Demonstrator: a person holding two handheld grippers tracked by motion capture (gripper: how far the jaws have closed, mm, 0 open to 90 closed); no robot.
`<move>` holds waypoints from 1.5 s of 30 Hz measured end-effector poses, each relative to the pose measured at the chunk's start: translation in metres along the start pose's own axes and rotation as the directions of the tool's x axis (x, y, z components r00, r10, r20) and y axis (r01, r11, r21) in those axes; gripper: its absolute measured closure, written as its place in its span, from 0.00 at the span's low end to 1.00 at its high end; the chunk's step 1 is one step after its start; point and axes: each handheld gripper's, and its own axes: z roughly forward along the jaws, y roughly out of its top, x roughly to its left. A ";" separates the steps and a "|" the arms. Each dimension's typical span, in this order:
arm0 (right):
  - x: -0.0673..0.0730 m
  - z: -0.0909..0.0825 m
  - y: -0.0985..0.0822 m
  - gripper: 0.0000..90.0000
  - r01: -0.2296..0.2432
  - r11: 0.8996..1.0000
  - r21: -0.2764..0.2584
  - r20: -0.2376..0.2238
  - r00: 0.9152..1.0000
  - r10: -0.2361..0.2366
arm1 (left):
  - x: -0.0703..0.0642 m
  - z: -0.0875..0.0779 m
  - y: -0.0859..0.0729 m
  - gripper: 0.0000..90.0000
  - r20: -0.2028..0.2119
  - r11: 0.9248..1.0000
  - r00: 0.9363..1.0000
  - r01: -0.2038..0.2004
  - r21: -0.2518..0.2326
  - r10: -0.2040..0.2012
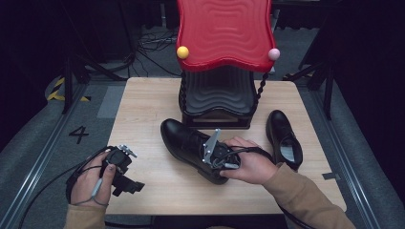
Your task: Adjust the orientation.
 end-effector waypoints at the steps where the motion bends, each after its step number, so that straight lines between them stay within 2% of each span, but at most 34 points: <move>1: 0.003 -0.003 -0.003 0.91 -0.011 1.000 -0.006 0.004 1.000 0.011 | 0.000 0.000 0.001 0.19 0.000 1.000 1.000 0.000 0.002 0.000; 6: 0.018 -0.014 -0.019 0.91 -0.087 0.996 -0.020 0.032 0.996 0.087 | -0.001 0.001 0.003 0.19 0.001 1.000 1.000 -0.009 0.001 0.009; 9: 0.022 -0.016 -0.025 0.91 -0.110 0.994 -0.022 0.041 0.993 0.111 | -0.001 0.002 0.005 0.19 0.000 1.000 1.000 -0.014 0.005 0.014; 11: 0.026 -0.018 -0.032 0.91 -0.142 0.990 -0.023 0.047 0.989 0.143 | -0.002 0.002 0.006 0.19 0.002 1.000 1.000 -0.010 0.006 0.010; 12: 0.027 -0.018 -0.035 0.90 -0.152 0.988 -0.025 0.044 0.987 0.153 | -0.001 0.002 0.007 0.19 0.002 1.000 1.000 -0.020 0.006 0.020; 14: 0.030 -0.017 -0.041 0.90 -0.195 0.980 -0.027 0.050 0.979 0.196 | -0.002 0.004 0.008 0.19 -0.001 1.000 1.000 -0.017 0.011 0.017; 16: 0.031 -0.016 -0.043 0.90 -0.205 0.978 -0.026 0.054 0.977 0.206 | -0.002 0.004 0.009 0.19 0.003 1.000 1.000 -0.023 0.013 0.023; 18: 0.030 -0.011 -0.050 0.90 -0.253 0.967 -0.020 0.079 0.964 0.254 | -0.003 0.005 0.010 0.19 0.006 1.000 1.000 -0.023 0.013 0.023; 19: 0.030 -0.011 -0.050 0.90 -0.253 0.967 -0.020 0.079 0.964 0.254 | -0.003 0.005 0.010 0.19 0.006 1.000 1.000 -0.026 0.015 0.026; 20: 0.028 -0.007 -0.054 0.90 -0.277 0.961 -0.020 0.096 0.956 0.278 | -0.003 0.005 0.011 0.19 0.004 1.000 1.000 -0.025 0.015 0.025; 21: 0.028 -0.007 -0.054 0.90 -0.277 0.961 -0.020 0.096 0.956 0.278 | -0.002 0.006 0.011 0.19 0.002 0.999 1.000 -0.028 0.016 0.028; 22: 0.027 -0.006 -0.056 0.90 -0.286 0.958 -0.019 0.105 0.952 0.286 | -0.003 0.006 0.012 0.19 0.004 0.999 1.000 -0.025 0.020 0.025; 23: 0.026 -0.002 -0.057 0.90 -0.299 0.954 -0.013 0.120 0.947 0.299 | -0.003 0.007 0.012 0.19 0.006 1.000 1.000 -0.025 0.018 0.025; 24: 0.025 0.002 -0.058 0.90 -0.324 0.946 0.008 0.141 0.937 0.320 | -0.002 0.007 0.013 0.19 0.010 0.999 0.999 -0.031 0.018 0.031; 26: 0.025 0.004 -0.058 0.89 -0.329 0.944 0.011 0.144 0.935 0.324 | -0.002 0.007 0.012 0.19 0.008 0.999 0.999 -0.031 0.018 0.031; 29: 0.027 0.011 -0.059 0.89 -0.356 0.934 0.027 0.140 0.926 0.349 | -0.001 0.006 0.011 0.19 0.008 1.000 1.000 -0.024 0.016 0.024; 31: 0.028 0.016 -0.059 0.88 -0.371 0.927 0.052 0.119 0.924 0.363 | -0.001 0.006 0.011 0.19 0.008 1.000 1.000 -0.025 0.014 0.025; 35: 0.030 0.024 -0.058 0.88 -0.377 0.922 0.088 0.122 0.923 0.366 | -0.002 0.007 0.011 0.19 0.008 0.999 1.000 -0.028 0.019 0.028; 36: 0.028 0.026 -0.059 0.87 -0.372 0.922 0.101 0.112 0.926 0.362 | -0.002 0.007 0.012 0.19 0.008 0.999 1.000 -0.028 0.019 0.028; 38: 0.027 0.030 -0.061 0.85 -0.371 0.923 0.105 0.095 0.927 0.362 | -0.002 0.007 0.012 0.19 0.010 0.999 1.000 -0.030 0.017 0.030; 41: 0.026 0.030 -0.061 0.84 -0.363 0.926 0.101 0.095 0.930 0.355 | -0.002 0.007 0.012 0.19 0.008 1.000 1.000 -0.025 0.017 0.025; 45: 0.024 0.026 -0.064 0.78 -0.385 0.920 0.076 0.094 0.921 0.378 | -0.001 0.008 0.012 0.19 0.007 0.999 1.000 -0.029 0.020 0.029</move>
